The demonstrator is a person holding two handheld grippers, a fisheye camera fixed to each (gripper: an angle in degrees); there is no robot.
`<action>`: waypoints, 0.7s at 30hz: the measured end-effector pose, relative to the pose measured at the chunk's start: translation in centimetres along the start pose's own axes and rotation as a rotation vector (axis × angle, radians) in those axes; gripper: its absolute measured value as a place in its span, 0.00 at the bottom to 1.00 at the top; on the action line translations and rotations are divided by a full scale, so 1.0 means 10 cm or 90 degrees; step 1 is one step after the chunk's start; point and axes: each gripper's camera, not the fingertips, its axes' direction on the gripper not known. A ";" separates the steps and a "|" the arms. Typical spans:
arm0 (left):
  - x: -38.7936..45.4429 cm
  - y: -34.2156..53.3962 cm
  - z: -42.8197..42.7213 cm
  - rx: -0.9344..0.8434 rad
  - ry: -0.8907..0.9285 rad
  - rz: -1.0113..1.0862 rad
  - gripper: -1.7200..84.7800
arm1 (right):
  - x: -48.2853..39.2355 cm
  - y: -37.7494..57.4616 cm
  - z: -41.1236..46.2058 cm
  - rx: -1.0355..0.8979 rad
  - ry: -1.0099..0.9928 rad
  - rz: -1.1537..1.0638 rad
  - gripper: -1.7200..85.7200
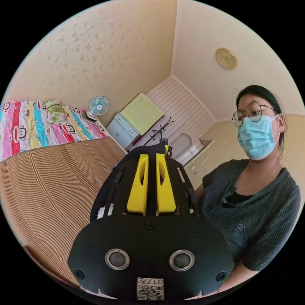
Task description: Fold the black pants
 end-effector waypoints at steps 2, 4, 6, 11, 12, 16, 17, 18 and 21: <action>-0.51 -0.08 0.14 -0.009 -0.021 -0.054 0.07 | 0.47 -0.14 0.18 -0.019 0.048 0.056 0.05; -1.37 -0.15 0.35 -0.044 -0.049 -0.132 0.07 | 0.96 -0.22 0.38 -0.036 0.089 0.095 0.04; -2.04 -0.14 0.50 -0.075 -0.076 -0.169 0.07 | 1.65 -0.25 0.64 -0.038 0.097 0.168 0.04; -3.25 0.28 0.80 -0.184 -0.191 -0.249 0.07 | 2.43 0.09 1.23 -0.112 0.164 0.276 0.05; -3.34 0.46 0.87 -0.213 -0.210 -0.248 0.07 | 2.45 0.27 1.31 -0.118 0.174 0.289 0.05; -3.25 1.46 1.01 -0.246 -0.185 -0.237 0.07 | 2.34 1.08 1.40 -0.103 0.157 0.339 0.05; -3.24 1.65 1.03 -0.249 -0.175 -0.252 0.07 | 2.31 1.41 1.42 -0.094 0.151 0.369 0.05; -3.25 2.05 1.07 -0.257 -0.157 -0.285 0.07 | 2.30 1.74 1.44 -0.085 0.153 0.411 0.06; -3.39 3.07 1.19 -0.281 -0.163 -0.413 0.07 | 2.41 2.51 1.43 -0.062 0.201 0.563 0.07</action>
